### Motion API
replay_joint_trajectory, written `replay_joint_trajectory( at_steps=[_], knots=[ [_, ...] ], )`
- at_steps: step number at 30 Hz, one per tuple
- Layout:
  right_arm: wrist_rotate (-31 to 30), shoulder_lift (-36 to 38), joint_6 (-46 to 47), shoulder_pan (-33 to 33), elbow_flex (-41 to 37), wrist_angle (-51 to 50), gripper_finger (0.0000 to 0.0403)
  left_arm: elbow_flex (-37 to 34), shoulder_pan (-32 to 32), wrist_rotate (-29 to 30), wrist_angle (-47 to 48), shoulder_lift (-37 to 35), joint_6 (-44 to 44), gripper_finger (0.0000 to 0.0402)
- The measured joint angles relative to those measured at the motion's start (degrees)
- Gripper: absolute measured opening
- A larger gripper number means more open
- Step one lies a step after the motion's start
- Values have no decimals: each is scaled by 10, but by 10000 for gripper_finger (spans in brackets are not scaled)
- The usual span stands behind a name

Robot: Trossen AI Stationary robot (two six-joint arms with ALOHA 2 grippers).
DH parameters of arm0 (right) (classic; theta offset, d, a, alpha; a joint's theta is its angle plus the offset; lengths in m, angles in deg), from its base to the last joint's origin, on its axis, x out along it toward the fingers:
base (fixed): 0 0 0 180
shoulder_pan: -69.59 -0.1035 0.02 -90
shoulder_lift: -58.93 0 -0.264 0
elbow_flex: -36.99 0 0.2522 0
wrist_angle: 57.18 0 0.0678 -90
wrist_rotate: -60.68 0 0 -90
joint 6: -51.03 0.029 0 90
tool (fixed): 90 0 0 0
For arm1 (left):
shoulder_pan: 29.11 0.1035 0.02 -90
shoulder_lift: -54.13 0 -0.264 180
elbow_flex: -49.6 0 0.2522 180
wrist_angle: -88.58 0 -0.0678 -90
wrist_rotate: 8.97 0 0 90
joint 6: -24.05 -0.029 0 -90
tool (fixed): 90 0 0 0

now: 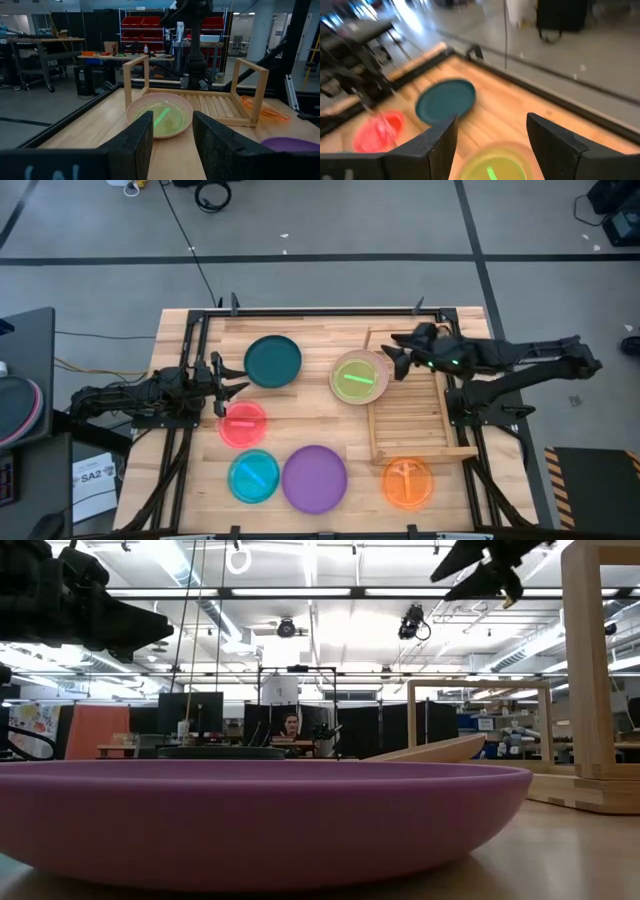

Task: Place and stack plates onto a shelf
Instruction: Put the green plate on the shelf

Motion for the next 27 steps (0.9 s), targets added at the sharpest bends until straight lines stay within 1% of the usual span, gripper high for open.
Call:
replay_joint_trajectory(
  at_steps=[4, 9, 18, 27],
  knots=[
    [58, -58, 24, 43, 55, -66, 242, 0, 0, 0, 0, 0, 0, 144],
    [122, -120, 37, 90, 97, -119, 242, 0, 0, 0, 0, 0, 0, 144],
    [184, -194, 36, 144, 109, -151, 242, 0, 0, 0, 0, 0, 0, 144],
    [219, -256, 36, 163, 108, -167, 242, 0, 0, 0, 0, 0, 0, 144]
  ],
)
